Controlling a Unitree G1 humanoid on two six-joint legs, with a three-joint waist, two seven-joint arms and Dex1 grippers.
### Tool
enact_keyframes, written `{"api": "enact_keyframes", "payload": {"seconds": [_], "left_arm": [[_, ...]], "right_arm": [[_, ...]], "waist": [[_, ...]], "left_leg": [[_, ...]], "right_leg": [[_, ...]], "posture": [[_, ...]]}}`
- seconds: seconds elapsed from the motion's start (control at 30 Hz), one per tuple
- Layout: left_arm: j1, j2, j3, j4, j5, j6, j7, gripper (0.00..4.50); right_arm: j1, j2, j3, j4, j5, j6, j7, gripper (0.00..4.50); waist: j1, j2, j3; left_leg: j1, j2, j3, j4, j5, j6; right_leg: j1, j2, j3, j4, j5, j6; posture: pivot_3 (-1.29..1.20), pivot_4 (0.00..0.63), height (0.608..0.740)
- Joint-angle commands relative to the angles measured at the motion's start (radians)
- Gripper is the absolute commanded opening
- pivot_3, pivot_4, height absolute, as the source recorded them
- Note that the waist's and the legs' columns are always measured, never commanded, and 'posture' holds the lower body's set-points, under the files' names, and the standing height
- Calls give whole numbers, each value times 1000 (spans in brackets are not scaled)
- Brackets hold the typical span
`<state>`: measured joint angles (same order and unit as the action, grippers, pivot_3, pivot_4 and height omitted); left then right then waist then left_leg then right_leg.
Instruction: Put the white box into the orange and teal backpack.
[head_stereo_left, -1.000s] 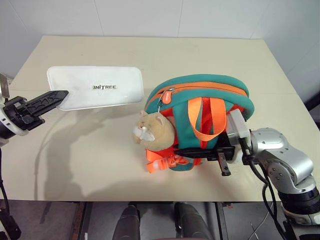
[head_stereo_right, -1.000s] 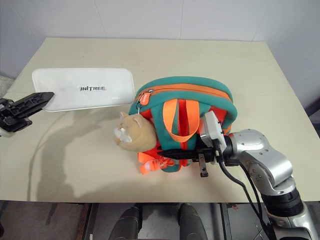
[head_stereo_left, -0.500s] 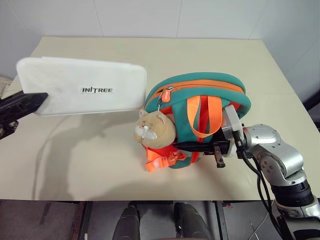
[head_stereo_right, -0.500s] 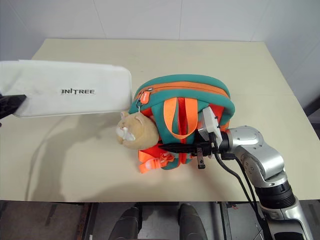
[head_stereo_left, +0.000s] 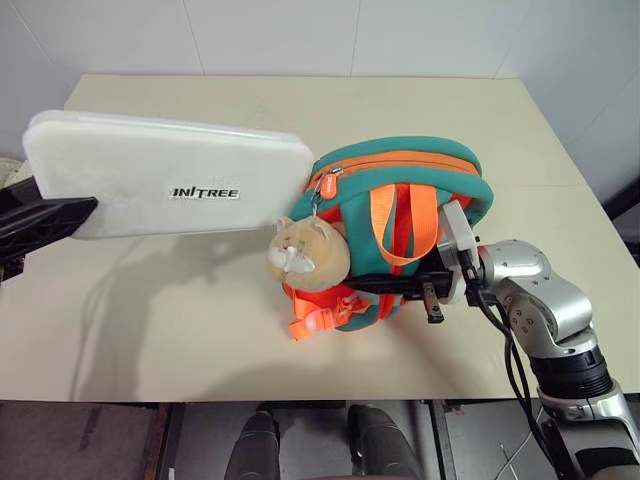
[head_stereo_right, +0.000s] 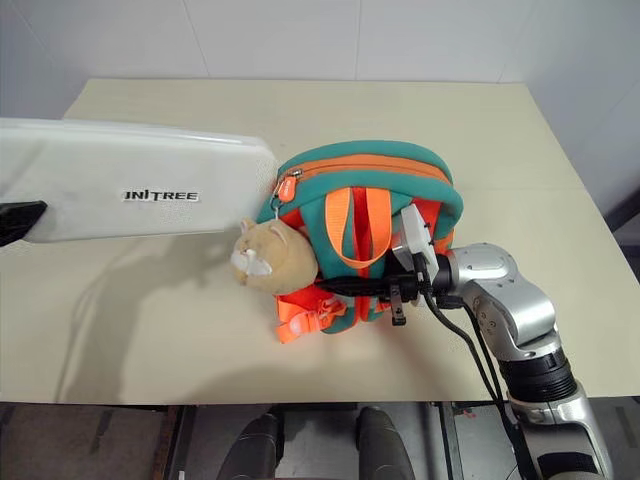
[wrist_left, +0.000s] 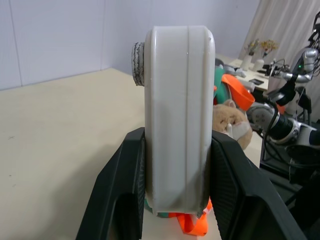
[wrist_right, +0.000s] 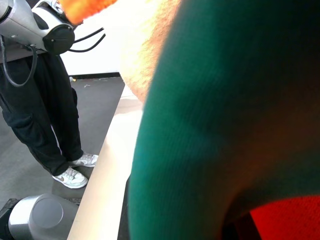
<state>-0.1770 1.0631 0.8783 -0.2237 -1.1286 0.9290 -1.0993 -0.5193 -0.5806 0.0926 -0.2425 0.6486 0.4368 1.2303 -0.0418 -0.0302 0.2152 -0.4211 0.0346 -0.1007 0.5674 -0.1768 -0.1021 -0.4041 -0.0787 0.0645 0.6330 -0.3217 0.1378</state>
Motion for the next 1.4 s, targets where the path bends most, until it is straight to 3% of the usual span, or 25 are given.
{"api": "enact_keyframes", "payload": {"seconds": [0.03, 0.3, 0.47, 0.8, 1.0, 1.17, 1.4], "left_arm": [[13, 33, -34, -12, 43, -55, -57, 1371], [-54, 72, -171, -23, 89, -126, -110, 1355], [-155, 105, -331, -31, 160, -186, -119, 1355], [-298, 66, -552, -24, 273, -240, -72, 1355], [-435, -81, -731, -13, 377, -263, 31, 1355], [-513, -262, -894, 36, 525, -304, 133, 1355], [-566, -422, -994, 114, 655, -325, 212, 1354]], "right_arm": [[-16, 6, -6, -7, -2, -16, 5, 0], [-14, 8, -10, -6, -9, -19, 2, 0], [-17, 16, -8, -8, -12, -18, -6, 0], [-22, 36, -6, -7, -25, -15, -15, 0], [-32, 50, 1, 5, -36, -21, -19, 0], [-33, 64, 4, 3, -40, -21, -23, 0], [-27, 71, 1, -7, -39, -16, -35, 0]], "waist": [[0, 0, 0], [6, 0, 0], [9, 0, 0], [4, 0, 0], [12, 0, 0], [11, 0, 0], [11, 0, 0]], "left_leg": [[0, 0, 0, 0, 0, 0], [0, 0, 0, 2, 0, 0], [0, 0, 0, 3, 0, 0], [0, 0, 0, 3, 0, 1], [0, 0, 0, 8, 0, 1], [0, 0, -1, 12, 0, 1], [1, 0, -1, 13, 0, 2]], "right_leg": [[0, 0, 0, 0, 0, 0], [2, 0, 0, 0, 0, -1], [2, 0, 0, 0, 0, -1], [3, 1, 0, 1, 1, 2], [3, 2, 0, 5, 1, 2], [6, 2, 1, 4, 3, 5], [7, 2, 2, 5, 4, 6]], "posture": [[0, 150, 740], [0, 150, 740], [0, 150, 740], [0, 150, 740], [0, 150, 740], [0, 150, 740], [0, 150, 740]]}}
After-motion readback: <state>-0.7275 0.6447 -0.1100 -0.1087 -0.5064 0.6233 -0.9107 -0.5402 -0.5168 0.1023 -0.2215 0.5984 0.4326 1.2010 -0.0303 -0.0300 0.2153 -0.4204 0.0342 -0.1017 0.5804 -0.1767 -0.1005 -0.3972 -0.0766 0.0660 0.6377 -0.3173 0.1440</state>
